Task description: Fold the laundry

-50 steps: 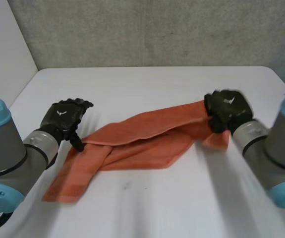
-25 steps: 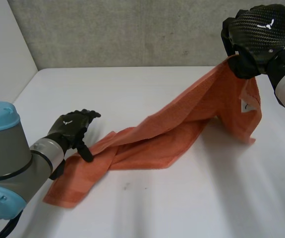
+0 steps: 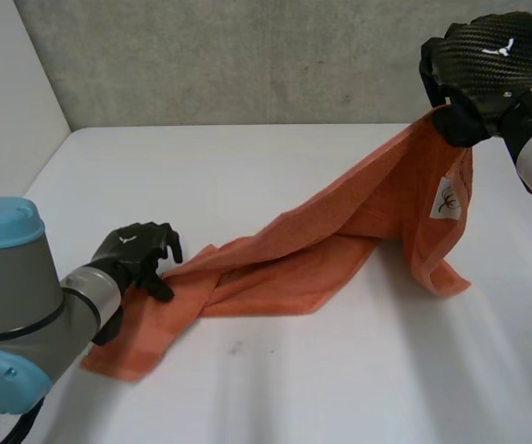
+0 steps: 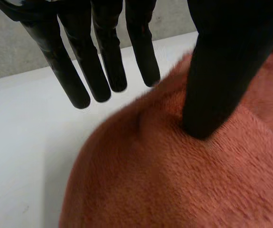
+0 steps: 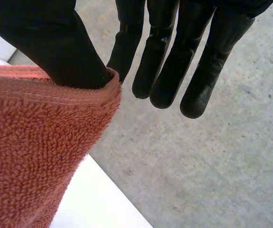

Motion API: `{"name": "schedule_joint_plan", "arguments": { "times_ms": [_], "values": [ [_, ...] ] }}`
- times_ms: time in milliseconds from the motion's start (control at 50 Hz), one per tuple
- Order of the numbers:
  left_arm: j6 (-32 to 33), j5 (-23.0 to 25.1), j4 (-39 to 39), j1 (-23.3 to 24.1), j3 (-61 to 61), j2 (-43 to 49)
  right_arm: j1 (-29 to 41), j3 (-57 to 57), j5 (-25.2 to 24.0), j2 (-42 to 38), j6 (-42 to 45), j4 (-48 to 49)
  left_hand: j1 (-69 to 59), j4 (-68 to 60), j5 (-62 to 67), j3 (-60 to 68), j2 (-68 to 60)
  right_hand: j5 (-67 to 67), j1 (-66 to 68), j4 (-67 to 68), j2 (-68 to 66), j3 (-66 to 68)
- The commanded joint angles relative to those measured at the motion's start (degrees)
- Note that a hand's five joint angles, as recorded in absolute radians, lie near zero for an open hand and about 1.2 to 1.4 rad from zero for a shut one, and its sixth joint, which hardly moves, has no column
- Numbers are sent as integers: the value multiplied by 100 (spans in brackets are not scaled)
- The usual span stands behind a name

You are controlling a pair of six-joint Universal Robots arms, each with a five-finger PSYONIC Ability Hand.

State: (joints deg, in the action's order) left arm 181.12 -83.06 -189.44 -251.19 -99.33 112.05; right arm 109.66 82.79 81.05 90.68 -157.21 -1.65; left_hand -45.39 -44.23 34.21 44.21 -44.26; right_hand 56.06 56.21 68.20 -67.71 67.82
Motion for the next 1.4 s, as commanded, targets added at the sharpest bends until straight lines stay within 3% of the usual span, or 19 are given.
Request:
{"name": "schedule_joint_plan", "arguments": {
  "times_ms": [20, 160, 240, 360, 440, 500, 580, 640, 680, 760, 840, 920, 1080, 1200, 1320, 1340, 1360, 1400],
  "values": [
    [20, -96, -348, -79, -7, 185, -418, 141, -54, 29, 23, -89, -3461, -3577, 3578, 3579, -3574, 1394, 2379, 1180, -1229, 1218],
    [38, -492, -356, -202, -69, -367, -788, 414, -186, -156, 296, -503, -3461, -3577, 3579, 3579, -3574, 1394, 2379, 1180, -1229, 1218],
    [108, -483, -348, -211, -42, -491, -928, 501, -326, -743, 1066, -880, -3461, -3577, 3579, 3579, -3574, 1394, 2379, 1180, -1229, 1218],
    [949, -474, -383, -229, 194, -273, -894, 169, -300, -1612, 1789, -1136, -3461, -3577, 3579, 3579, -3574, 1394, 2379, 1180, -1229, 1218],
    [1819, -474, -496, -264, 720, 289, -876, -351, -282, -2168, 1755, -1118, -3461, -3577, 3579, 3579, -3574, 1394, 2379, 1180, -1229, 1218],
    [2033, -483, -638, -264, 977, 432, -858, -1146, -221, -2693, 1563, -1048, -3461, -3577, 3579, 3579, -3574, 1394, 2379, 1180, -1229, 1218],
    [2471, -492, -1321, -255, 1949, 590, -858, -2745, 243, -3222, 1141, -479, -3461, -3577, 3579, 3579, -3574, 1394, 2379, 1180, -1229, 1218],
    [2595, -492, -2005, -255, 2731, 511, -858, -3322, 465, -3302, 1017, -134, -3461, -3577, 3579, 3579, -3574, 1394, 2379, 1180, -1229, 1218],
    [2595, -492, -2418, -264, 3066, 432, -849, -4179, 762, -3267, 833, 845, -3461, -3577, 3579, 3579, -3574, 1394, 2379, 1180, -1229, 1218],
    [2587, -544, -3780, -273, 3569, -76, -849, -4491, 895, -3012, 709, 1984, -3461, -3577, 3579, 3579, -3574, 1394, 2379, 1180, -1229, 1218],
    [2569, -536, -4241, -273, 3500, -342, -788, -3922, 852, -2311, 604, 2871, -3461, -3577, 3579, 3579, -3574, 1394, 2379, 1180, -1229, 1218],
    [2551, -518, -4040, -290, 2869, -517, -761, -3330, 728, -2054, 595, 2863, -3461, -3577, 3579, 3579, -3574, 1394, 2379, 1180, -1229, 1218],
    [2543, -510, -3679, -387, 1262, -579, -797, -900, -18, -1659, 428, 2846, -3461, -3577, 3579, 3579, -3574, 1394, 2379, 1180, -1229, 1218],
    [2560, -457, -3696, -448, 170, -265, -788, 80, -142, -1667, 480, 2687, -3461, -3577, 3579, 3579, -3574, 1394, 2379, 1180, -1229, 1218],
    [2622, -466, -3425, -387, -244, 124, -735, 704, -133, -2318, 454, 2160, -3461, -3577, 3579, 3579, -3574, 1265, 2250, 1052, -1100, 1089],
    [2622, -465, -3424, -387, -245, 124, -674, 773, -150, -2379, 437, 1977, -3461, -3577, 3579, 3579, -3574, -400, 585, -613, 565, -576],
    [2622, -465, -3311, -396, -297, 98, -674, 774, -150, -2379, 436, 1976, -3461, -3577, 3579, 3579, -3574, -417, 568, -630, 582, -593],
    [2622, -474, -3188, -396, -315, 63, -507, 800, -159, -2440, 375, 1591, -3461, -3577, 3579, 3579, -3574, -2795, -1810, -3008, 2960, -2971]
  ]
}}
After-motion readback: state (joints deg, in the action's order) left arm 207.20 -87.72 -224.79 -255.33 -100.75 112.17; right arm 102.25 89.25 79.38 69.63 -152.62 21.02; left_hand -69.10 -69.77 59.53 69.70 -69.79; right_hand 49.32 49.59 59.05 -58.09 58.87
